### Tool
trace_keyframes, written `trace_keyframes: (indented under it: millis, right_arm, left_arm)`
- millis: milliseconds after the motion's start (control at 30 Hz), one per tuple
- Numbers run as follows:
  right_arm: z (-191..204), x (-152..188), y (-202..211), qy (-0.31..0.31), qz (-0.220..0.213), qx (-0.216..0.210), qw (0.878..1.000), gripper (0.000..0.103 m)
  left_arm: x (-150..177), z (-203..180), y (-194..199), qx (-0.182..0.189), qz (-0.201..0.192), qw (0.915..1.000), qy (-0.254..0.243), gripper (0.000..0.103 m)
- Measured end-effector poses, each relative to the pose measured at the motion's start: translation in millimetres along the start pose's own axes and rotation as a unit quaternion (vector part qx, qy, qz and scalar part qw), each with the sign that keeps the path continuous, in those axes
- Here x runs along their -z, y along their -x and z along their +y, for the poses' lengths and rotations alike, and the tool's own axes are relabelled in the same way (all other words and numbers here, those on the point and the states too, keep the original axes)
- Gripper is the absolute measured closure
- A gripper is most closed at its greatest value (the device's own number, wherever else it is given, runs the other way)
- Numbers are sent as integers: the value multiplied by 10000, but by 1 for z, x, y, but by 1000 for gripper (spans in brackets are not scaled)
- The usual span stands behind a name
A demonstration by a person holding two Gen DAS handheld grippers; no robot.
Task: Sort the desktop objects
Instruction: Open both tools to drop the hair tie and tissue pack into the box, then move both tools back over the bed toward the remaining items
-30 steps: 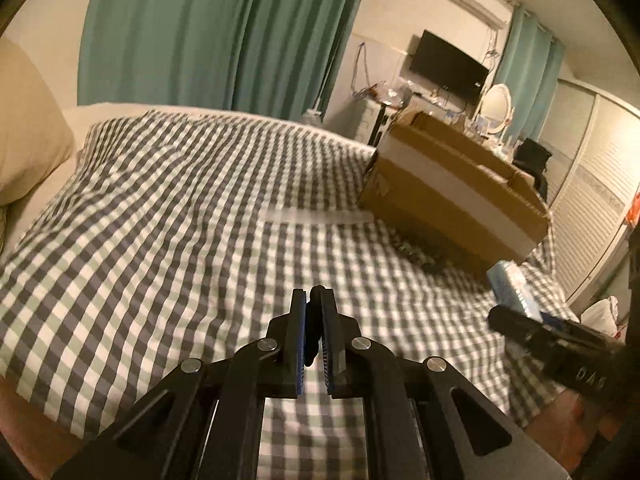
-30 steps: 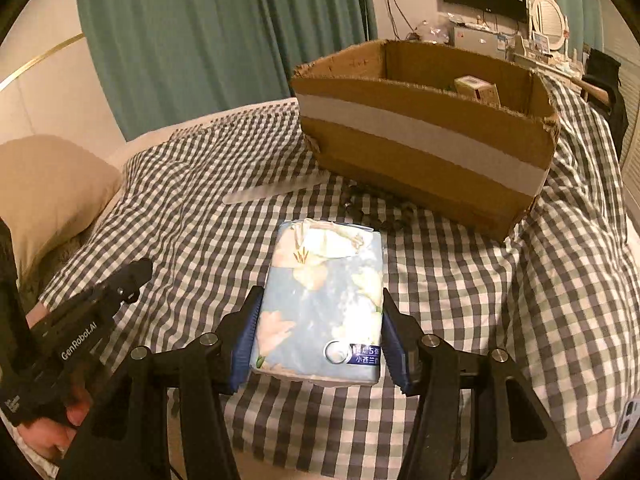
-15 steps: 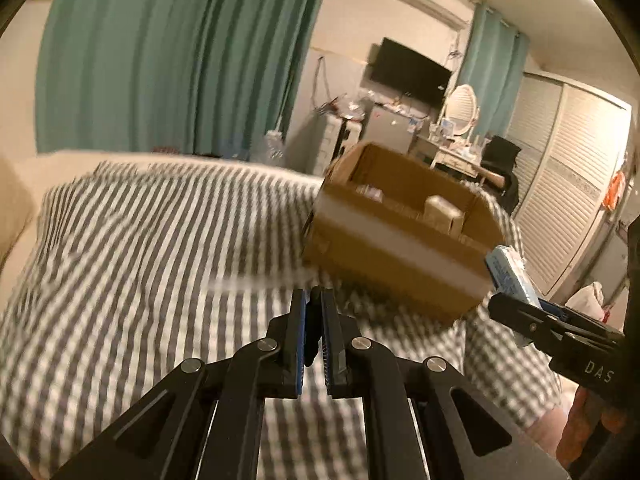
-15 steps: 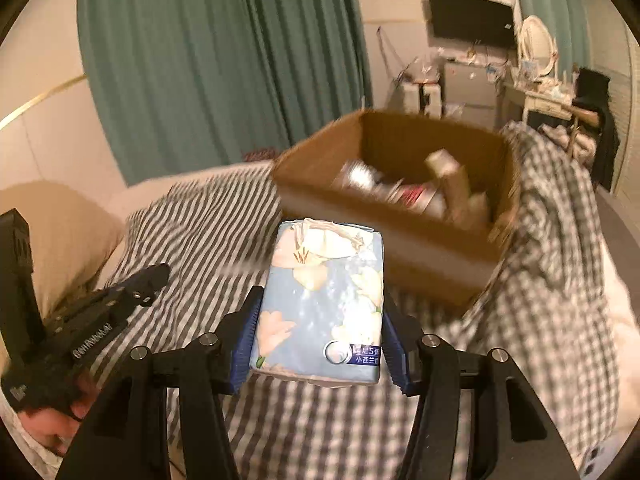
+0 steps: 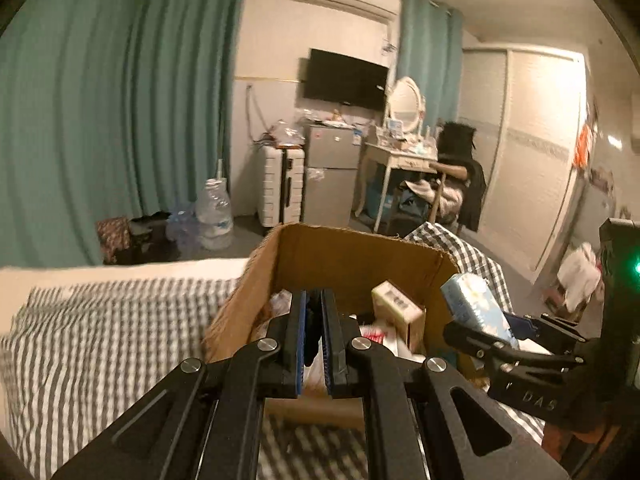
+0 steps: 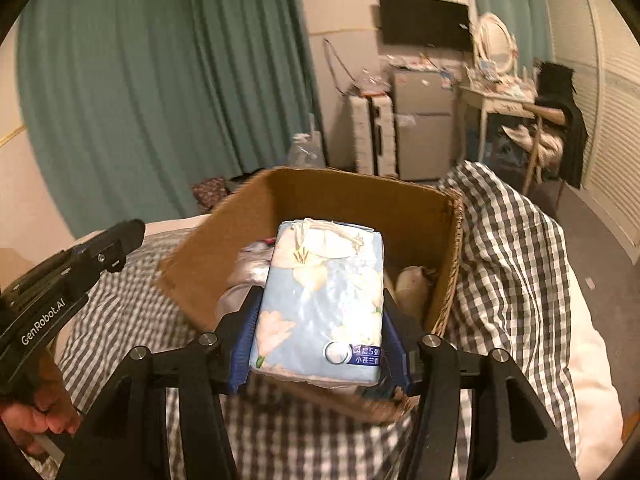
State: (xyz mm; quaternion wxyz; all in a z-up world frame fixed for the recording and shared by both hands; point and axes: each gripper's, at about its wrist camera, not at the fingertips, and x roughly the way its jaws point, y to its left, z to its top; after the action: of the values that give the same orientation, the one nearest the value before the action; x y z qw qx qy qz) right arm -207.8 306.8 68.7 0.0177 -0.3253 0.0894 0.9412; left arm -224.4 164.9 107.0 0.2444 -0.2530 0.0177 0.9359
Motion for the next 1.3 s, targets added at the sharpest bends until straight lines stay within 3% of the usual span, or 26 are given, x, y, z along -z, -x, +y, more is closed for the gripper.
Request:
trace_keyframes:
  millis: [133, 167, 200, 233, 267, 300, 333, 500, 700, 867, 1033, 1133, 1300]
  right_arm:
    - [-15, -4, -28, -113, 200, 83, 9997, 44]
    - [-17, -4, -34, -110, 230, 119, 9996, 39]
    - [-19, -2, -37, -115, 249, 209, 9994, 21]
    - [-19, -1, -38, -131, 217, 294, 9992, 14]
    - [-20, 0, -37, -148, 148, 367, 9991, 14]
    - [-21, 1, -35, -158, 85, 355, 9992, 14]
    - [-22, 2, -33, -180, 42, 321, 9993, 14]
    - [-23, 9, -14, -308, -178, 237, 9991, 14]
    - [-6, 35, 27, -248, -352, -22, 9991, 14]
    - [24, 68, 46, 42, -180, -125, 9998, 14]
    - [56, 111, 34, 184, 133, -290, 9993, 14]
    - [76, 132, 17, 436, 302, -248, 9983, 14]
    - [95, 150, -10, 807, 511, -179, 9953, 14]
  left_arm:
    - [-7, -10, -48, 25, 207, 9998, -79, 94]
    - [-7, -11, -60, -67, 294, 9995, -135, 85]
    - [-7, -12, -65, -123, 362, 9991, -204, 61]
    - [-7, -14, -72, -269, 428, 9983, -298, 40]
    - [-7, -14, -75, -511, 425, 9970, -384, 4]
    - [-6, -13, -74, -720, 306, 9960, -429, 0]
    - [-5, -11, -71, -813, 174, 9955, -457, 0]
    - [-2, 5, -47, -833, 247, 9959, -244, 0]
    - [11, 32, 14, -965, 242, 9950, -95, 0]
    - [50, 60, 57, -1183, 439, 9920, -39, 0]
    - [108, 96, 77, -1476, 852, 9850, 250, 0]
    - [142, 113, 78, -1596, 972, 9814, 437, 0]
    - [174, 130, 55, -1612, 1303, 9778, 312, 0]
